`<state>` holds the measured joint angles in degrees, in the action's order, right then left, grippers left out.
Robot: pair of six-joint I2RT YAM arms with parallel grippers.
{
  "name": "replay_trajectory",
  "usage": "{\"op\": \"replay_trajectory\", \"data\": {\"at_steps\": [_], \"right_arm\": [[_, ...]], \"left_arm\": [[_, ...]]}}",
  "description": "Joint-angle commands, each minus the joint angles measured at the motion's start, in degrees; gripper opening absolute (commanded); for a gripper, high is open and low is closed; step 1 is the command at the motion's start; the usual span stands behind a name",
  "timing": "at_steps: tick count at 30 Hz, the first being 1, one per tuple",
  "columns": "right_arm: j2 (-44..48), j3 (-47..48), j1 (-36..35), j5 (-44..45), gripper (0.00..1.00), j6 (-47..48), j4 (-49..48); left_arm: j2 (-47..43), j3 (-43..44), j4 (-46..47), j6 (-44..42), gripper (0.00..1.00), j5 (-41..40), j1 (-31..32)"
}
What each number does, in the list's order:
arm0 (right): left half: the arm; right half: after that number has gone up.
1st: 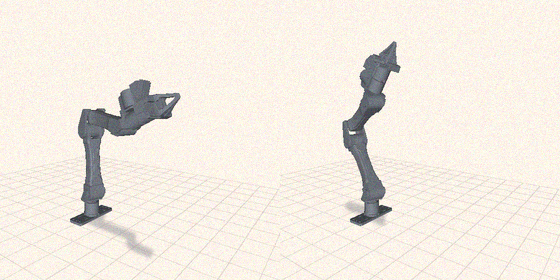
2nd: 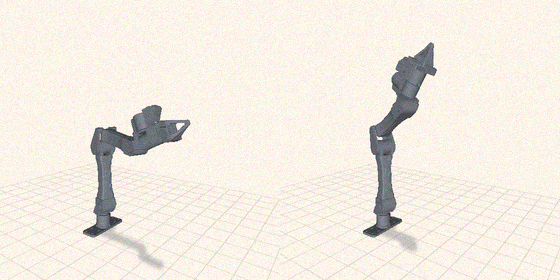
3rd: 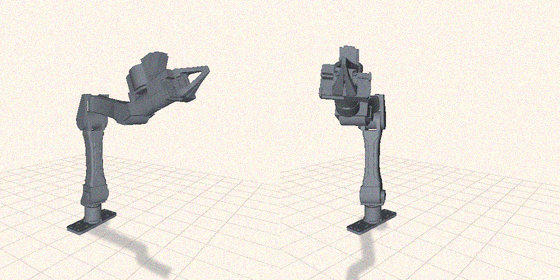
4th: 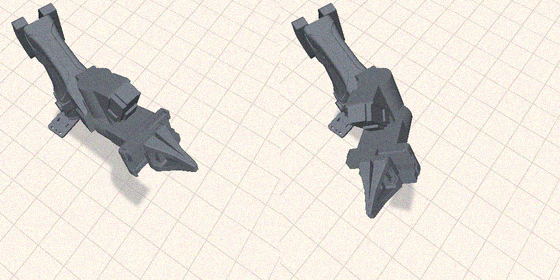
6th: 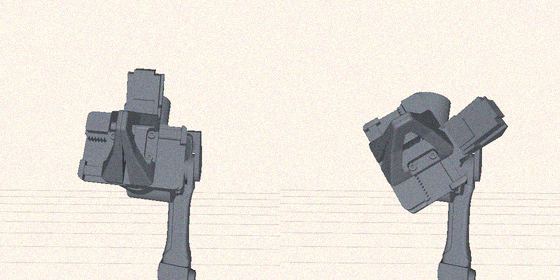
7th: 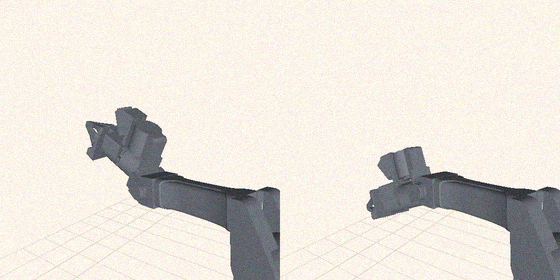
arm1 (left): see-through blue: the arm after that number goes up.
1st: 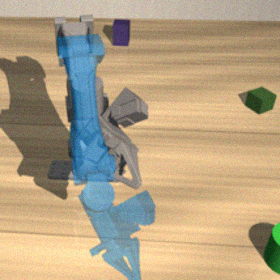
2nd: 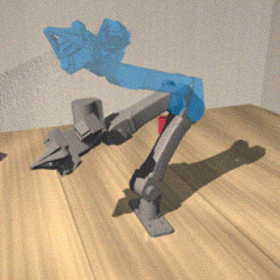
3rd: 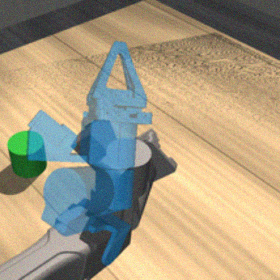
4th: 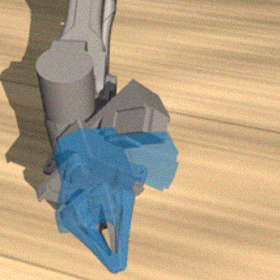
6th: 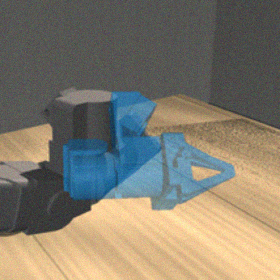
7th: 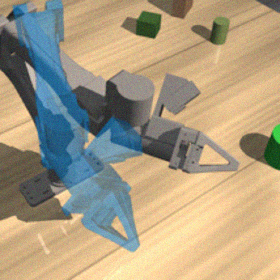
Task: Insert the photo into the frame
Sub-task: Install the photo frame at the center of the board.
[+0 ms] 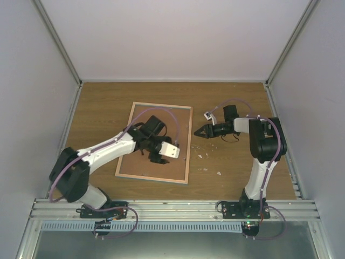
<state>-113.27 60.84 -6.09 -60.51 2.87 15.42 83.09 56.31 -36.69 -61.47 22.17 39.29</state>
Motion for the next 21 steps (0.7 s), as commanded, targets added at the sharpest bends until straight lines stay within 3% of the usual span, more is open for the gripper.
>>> {"op": "replay_trajectory", "data": {"at_steps": [1, 9, 14, 21], "right_arm": [[-1.8, -0.1, 0.6, -1.6, 0.42, -1.5, -2.0], [-2.1, -0.7, 1.5, -1.4, 0.38, -1.7, -2.4], [-2.4, -0.8, 2.1, -2.0, 0.37, -1.6, -2.2], [-2.7, -1.2, 2.2, -2.2, 0.36, -1.4, -2.5]], "left_arm": [[7.7, 9.3, 3.2, -6.6, 0.74, 0.8, 4.1], [19.1, 17.0, 3.5, -18.4, 0.81, -4.3, 8.7], [24.7, 21.2, 2.6, -19.3, 0.86, -4.9, 10.9], [29.9, 25.2, 0.5, -21.3, 0.77, -5.4, 11.2]]}}
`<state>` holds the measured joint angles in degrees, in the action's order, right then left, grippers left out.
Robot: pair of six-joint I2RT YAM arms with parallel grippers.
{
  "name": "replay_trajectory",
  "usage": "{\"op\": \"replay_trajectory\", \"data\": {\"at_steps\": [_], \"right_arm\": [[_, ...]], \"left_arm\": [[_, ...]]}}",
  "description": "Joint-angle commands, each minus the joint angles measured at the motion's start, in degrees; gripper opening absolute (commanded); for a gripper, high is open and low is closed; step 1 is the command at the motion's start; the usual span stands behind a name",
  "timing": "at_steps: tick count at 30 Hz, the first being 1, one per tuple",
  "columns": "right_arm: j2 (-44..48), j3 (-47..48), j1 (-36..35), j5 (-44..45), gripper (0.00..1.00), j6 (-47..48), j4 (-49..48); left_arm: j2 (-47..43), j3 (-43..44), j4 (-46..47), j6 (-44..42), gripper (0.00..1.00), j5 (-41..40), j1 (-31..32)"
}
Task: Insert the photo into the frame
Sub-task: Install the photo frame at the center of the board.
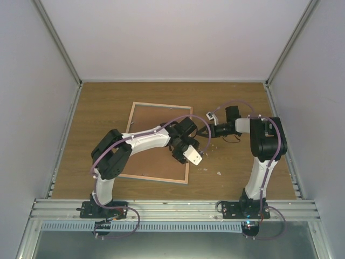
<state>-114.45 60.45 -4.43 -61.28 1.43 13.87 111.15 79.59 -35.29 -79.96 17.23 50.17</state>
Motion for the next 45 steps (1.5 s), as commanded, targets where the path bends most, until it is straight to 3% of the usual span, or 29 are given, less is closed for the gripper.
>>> {"op": "replay_trajectory", "data": {"at_steps": [1, 14, 18, 23, 27, 29, 32, 34, 39, 45], "right_arm": [[-1.5, -0.9, 0.5, -1.4, 0.36, 0.1, -0.9], [-2.1, -0.3, 0.6, -1.8, 0.35, 0.2, -0.5], [-2.1, -0.3, 0.6, -1.7, 0.35, 0.2, -0.4], [-2.1, -0.2, 0.6, -1.7, 0.35, 0.3, -0.4], [-2.3, 0.1, 0.6, -1.9, 0.35, 0.2, -0.2], [-2.3, 0.2, 0.6, -1.9, 0.35, 0.3, -0.2], [-2.4, 0.2, 0.6, -2.0, 0.34, 0.3, -0.1], [-2.4, 0.2, 0.6, -1.9, 0.34, 0.3, -0.1], [-2.8, 0.4, 0.6, -1.9, 0.34, 0.1, -0.1], [-2.4, 0.2, 0.6, -1.8, 0.33, 0.4, -0.1]], "left_arm": [[2.0, 1.5, -0.6, -3.5, 0.76, -0.7, 0.3], [1.7, -2.2, 1.9, -9.8, 0.71, -2.8, 1.7], [2.9, -1.6, 2.4, -9.6, 0.58, -4.0, 1.9], [3.4, -1.3, 2.3, -10.8, 0.35, -4.8, 1.9], [2.7, -1.9, 1.5, -13.8, 0.28, -3.9, 1.9], [2.7, -2.0, 1.5, -15.0, 0.28, -4.0, 1.9], [2.8, -2.8, 2.2, -17.8, 0.52, -6.2, 1.9], [2.6, -3.5, 3.7, -20.6, 0.58, -7.4, 1.9], [4.4, -0.5, 1.1, -26.0, 0.54, -7.7, 1.9], [6.1, 1.1, -1.5, -29.8, 0.38, -8.8, 1.9]]}}
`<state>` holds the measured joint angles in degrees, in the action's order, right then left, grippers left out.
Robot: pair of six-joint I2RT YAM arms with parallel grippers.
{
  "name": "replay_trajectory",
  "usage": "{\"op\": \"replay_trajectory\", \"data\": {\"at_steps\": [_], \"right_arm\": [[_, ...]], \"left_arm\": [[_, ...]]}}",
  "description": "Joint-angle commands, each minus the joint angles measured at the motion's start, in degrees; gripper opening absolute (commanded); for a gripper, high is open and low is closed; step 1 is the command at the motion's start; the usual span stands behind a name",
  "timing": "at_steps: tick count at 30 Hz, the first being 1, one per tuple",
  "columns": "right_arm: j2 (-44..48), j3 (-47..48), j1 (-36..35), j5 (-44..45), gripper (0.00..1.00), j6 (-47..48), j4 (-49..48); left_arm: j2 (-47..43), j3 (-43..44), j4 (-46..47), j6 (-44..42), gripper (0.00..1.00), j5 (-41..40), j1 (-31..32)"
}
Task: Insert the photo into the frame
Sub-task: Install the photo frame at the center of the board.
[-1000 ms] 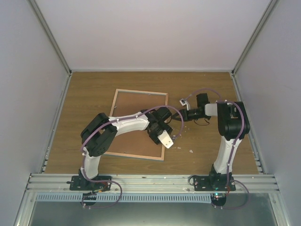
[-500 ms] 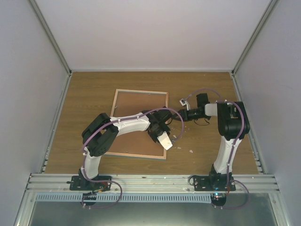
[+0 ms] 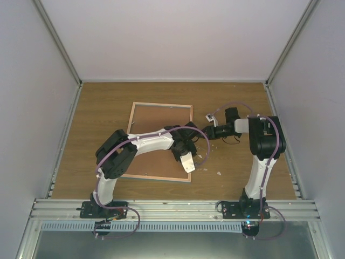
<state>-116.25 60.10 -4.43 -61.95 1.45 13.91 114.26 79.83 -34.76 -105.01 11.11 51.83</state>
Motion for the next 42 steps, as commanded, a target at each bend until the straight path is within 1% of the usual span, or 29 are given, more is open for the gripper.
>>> {"op": "replay_trajectory", "data": {"at_steps": [1, 4, 6, 7, 8, 10, 11, 13, 16, 18, 21, 24, 25, 28, 30, 34, 38, 42], "right_arm": [[-0.6, 0.5, 0.6, -1.2, 0.33, 0.4, 0.0], [-0.6, 0.7, 0.6, -1.4, 0.32, 0.4, 0.1], [-0.6, 0.6, 0.6, -1.5, 0.32, 0.4, 0.2], [-0.5, 0.6, 0.6, -1.6, 0.32, 0.4, 0.1], [-0.5, 0.6, 0.6, -1.5, 0.32, 0.5, 0.1], [-0.3, 0.6, 0.6, -1.5, 0.32, 0.5, 0.2], [-0.1, 0.6, 0.6, -1.5, 0.32, 0.6, 0.1], [0.3, 0.5, 0.6, -1.4, 0.32, 0.4, -0.4], [1.8, 0.4, 1.2, -1.1, 0.34, -0.2, -1.3], [3.4, 0.2, 2.1, -0.8, 0.35, -0.9, -2.5], [6.5, 0.3, 4.5, -0.1, 0.41, -1.3, -4.3], [9.2, 0.9, 6.7, 1.1, 0.46, -2.9, -5.7], [10.0, 1.4, 6.8, 1.7, 0.52, -2.9, -5.6], [11.7, 1.8, 6.9, 2.3, 0.62, -3.7, -6.2], [12.8, 1.4, 6.9, 2.7, 0.68, -4.4, -6.3], [14.7, 0.0, 6.8, 3.1, 0.70, -4.8, -5.6], [16.1, -1.9, 6.8, 4.0, 0.71, -5.1, -5.4], [15.7, -2.9, 6.9, 3.9, 0.71, -5.9, -5.8]], "left_arm": [[3.2, 1.2, -2.6, -5.0, 0.36, -2.7, 0.2], [3.8, 2.6, -3.6, -5.3, 0.28, -2.9, 0.1], [3.7, 3.1, -3.7, -5.6, 0.27, -3.0, 0.1], [3.5, 3.2, -3.4, -5.6, 0.30, -2.9, 0.1], [3.2, 3.4, -3.0, -5.3, 0.36, -2.7, 0.1], [2.6, 4.3, -1.6, -3.3, 0.52, -2.4, 0.0], [2.3, 5.6, -1.6, -2.3, 0.57, -2.6, -0.1], [1.7, 7.9, -3.0, 0.0, 0.61, -2.8, -0.6], [-0.6, 10.3, -6.8, 3.4, 0.61, -1.7, -2.0], [-2.9, 9.9, -8.2, 6.9, 0.62, -0.9, -3.3], [-7.1, 6.3, -8.6, 15.8, 0.61, -0.7, -4.2], [-12.0, 0.7, -8.0, 28.4, 0.61, 1.6, -3.5], [-13.4, -0.8, -8.2, 33.1, 0.60, 2.7, -3.1], [-16.5, -5.7, -7.4, 46.0, 0.60, 4.7, -1.6], [-17.6, -9.1, -6.2, 51.1, 0.58, 5.1, -0.5], [-20.0, -15.3, -3.0, 56.0, 0.56, 5.1, 2.0], [-21.0, -19.0, -1.7, 60.0, 0.53, 7.8, 4.0], [-21.4, -22.4, 1.6, 64.3, 0.53, 7.6, 6.2]]}}
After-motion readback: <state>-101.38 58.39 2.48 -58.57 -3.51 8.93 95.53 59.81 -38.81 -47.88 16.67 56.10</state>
